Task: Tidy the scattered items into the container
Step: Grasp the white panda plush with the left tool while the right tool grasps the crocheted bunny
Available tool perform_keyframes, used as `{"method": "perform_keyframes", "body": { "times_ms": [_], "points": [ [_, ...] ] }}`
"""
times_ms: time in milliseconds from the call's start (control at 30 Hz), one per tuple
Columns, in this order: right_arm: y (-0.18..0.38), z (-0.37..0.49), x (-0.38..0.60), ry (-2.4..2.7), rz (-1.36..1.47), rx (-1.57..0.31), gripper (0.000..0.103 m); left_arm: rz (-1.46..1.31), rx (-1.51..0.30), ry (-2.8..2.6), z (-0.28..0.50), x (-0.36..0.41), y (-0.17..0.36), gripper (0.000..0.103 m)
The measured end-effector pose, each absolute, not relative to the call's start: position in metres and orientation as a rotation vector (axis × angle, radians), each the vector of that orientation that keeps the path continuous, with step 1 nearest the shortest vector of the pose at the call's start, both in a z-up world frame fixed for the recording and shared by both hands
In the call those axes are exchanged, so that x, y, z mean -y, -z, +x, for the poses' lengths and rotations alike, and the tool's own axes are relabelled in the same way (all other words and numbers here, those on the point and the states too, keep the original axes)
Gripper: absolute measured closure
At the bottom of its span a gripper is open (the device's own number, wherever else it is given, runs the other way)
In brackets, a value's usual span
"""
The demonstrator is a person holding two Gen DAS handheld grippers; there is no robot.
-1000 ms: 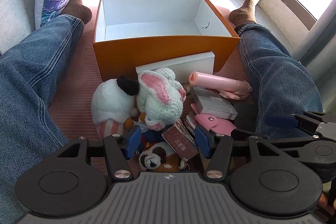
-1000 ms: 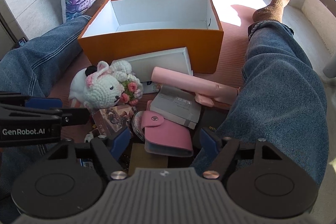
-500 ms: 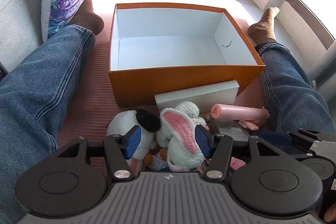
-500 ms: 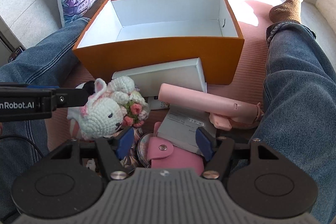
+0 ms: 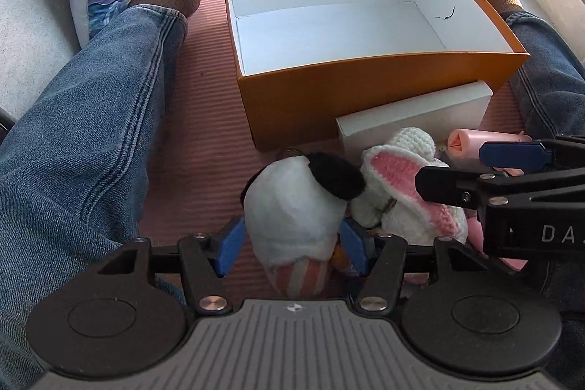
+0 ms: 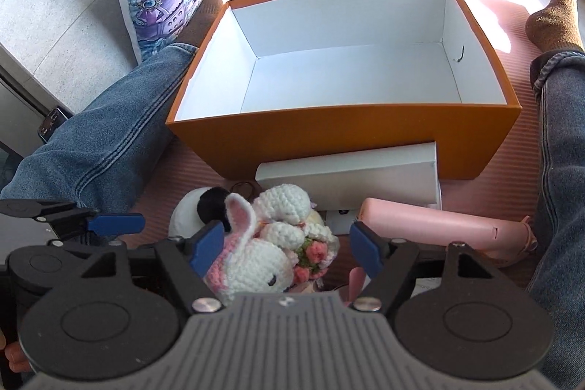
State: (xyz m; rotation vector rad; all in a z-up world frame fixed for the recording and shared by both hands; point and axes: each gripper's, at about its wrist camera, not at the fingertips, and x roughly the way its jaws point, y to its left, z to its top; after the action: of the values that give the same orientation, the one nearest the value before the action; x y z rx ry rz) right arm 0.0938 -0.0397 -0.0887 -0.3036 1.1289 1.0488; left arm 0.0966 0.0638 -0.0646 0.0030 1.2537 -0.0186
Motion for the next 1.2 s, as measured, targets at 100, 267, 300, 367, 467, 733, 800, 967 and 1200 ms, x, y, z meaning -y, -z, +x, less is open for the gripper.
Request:
{"method": "perform_keyframes", "body": {
  "times_ms": [100,267,300,367,467,733,800,967,1200],
  "points": [
    [0.096,0.097,0.031,-1.046,-0.308,-1.165,0.026,-0.017,-1.279,0.036,0.101,-0.064,0.075,0.035],
    [0.112,0.1,0.02,-1.02,-0.324,-1.231,0.023,-0.024,-1.312,0.029,0.108,-0.064,0.091,0.033],
    [0.115,0.101,0.018,-1.011,-0.325,-1.243,0.022,-0.022,-1.313,0.022,0.108,-0.064,0.093,0.032],
    [0.123,0.103,0.015,-1.0,-0.321,-1.272,0.02,-0.031,-1.32,0.005,0.11,-0.066,0.098,0.031],
    [0.134,0.106,0.011,-0.986,-0.301,-1.334,0.019,-0.084,-1.332,-0.006,0.113,-0.074,0.105,0.027],
    [0.144,0.108,0.012,-0.989,-0.274,-1.373,0.025,-0.139,-1.335,0.004,0.111,-0.08,0.111,0.028],
    [0.141,0.107,0.016,-0.995,-0.274,-1.363,0.027,-0.134,-1.329,0.004,0.108,-0.079,0.109,0.031],
    [0.13,0.107,0.026,-1.021,-0.265,-1.333,0.039,-0.128,-1.304,0.001,0.098,-0.079,0.101,0.034],
    [0.109,0.11,0.04,-1.066,-0.211,-1.293,0.077,-0.146,-1.211,0.003,0.079,-0.083,0.074,0.035]
  ]
}}
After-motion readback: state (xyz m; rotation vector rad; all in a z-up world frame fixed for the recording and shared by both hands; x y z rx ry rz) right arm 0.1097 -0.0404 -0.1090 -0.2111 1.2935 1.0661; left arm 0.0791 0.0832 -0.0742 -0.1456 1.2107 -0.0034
